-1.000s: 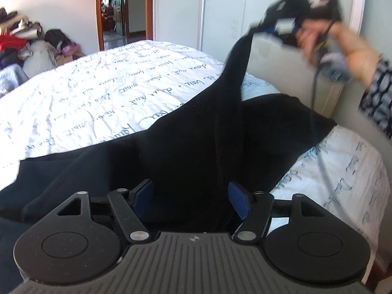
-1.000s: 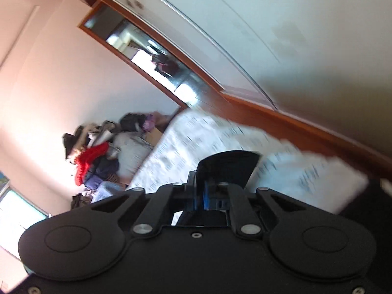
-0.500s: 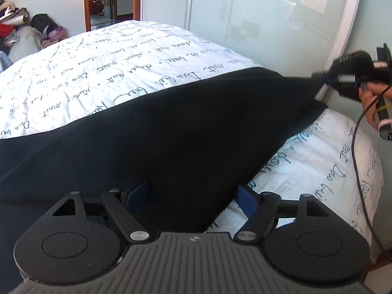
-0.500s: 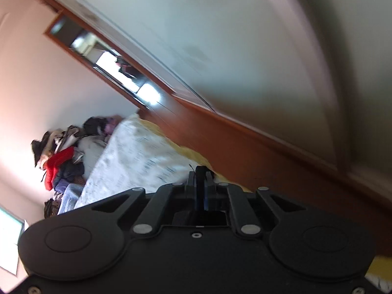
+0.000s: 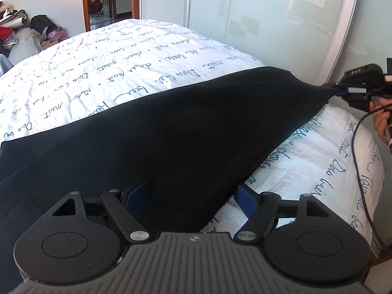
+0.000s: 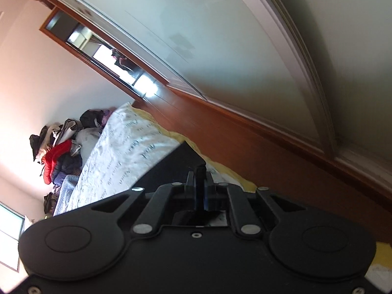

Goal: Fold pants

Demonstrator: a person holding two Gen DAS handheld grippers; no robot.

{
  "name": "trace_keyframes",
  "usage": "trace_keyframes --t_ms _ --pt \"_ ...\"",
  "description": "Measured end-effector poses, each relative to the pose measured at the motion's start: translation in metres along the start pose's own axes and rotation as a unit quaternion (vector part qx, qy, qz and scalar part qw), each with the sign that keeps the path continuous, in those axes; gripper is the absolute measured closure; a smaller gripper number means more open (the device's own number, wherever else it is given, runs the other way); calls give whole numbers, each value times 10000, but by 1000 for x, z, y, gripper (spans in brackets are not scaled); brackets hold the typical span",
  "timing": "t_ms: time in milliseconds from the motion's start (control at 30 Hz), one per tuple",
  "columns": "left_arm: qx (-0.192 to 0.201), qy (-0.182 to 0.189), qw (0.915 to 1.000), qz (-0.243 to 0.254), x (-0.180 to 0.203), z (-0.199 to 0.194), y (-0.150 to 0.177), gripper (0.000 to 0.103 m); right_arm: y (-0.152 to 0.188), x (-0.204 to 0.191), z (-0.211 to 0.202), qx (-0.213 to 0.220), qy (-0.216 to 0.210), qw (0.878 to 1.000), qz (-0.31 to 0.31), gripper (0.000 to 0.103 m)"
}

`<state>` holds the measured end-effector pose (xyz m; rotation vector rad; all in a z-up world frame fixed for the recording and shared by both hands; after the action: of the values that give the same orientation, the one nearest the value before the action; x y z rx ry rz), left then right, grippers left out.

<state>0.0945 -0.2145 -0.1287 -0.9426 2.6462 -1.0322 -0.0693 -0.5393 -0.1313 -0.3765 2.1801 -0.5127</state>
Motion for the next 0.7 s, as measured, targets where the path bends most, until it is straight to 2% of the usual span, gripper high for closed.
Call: trace_keyframes --t_ms 67,133,200,300,400,467,533,600,700 --pt "74 58 10000 8 1 -4 -2 24 3 4 2 -2 110 9999 85 94" --pt "201 -30 9998 -26 -3 -9 -7 23 3 16 1 -7 244 9990 369 71" --pt "303 -127 9994 -119 -9 -12 -13 22 2 18 -8 88 88 9973 725 59" --pt "319 -232 9988 -304 -20 -11 -18 20 5 -1 -20 222 -120 9987 448 59" --pt "226 -339 9981 -461 -27 -7 -21 20 18 -13 -21 -49 -504 9967 631 59" --pt "183 -162 9980 -589 -23 -9 -22 20 28 -15 -18 -261 -650 9934 905 59" --pt "271 125 9981 -545 -15 -18 -24 20 33 -14 -14 -299 -452 9945 901 52" --pt "351 214 9983 -401 -6 -23 -26 19 33 -14 -9 -305 -412 9942 949 47" --pt "494 306 9979 -268 3 -24 -30 18 28 -11 6 -261 -596 9894 1299 40"
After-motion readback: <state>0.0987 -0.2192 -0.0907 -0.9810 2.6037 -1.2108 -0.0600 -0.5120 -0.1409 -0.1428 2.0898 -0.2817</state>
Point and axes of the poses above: each gripper's, at about its wrist camera, not at the fingertips, and z roughly the way its jaws point, x to its right, y to its underside, the point moved 10 cm from there along z, roughly the way its jaws point, and after that the axes turned 3 degrees about -z, right-handed, at the moved point
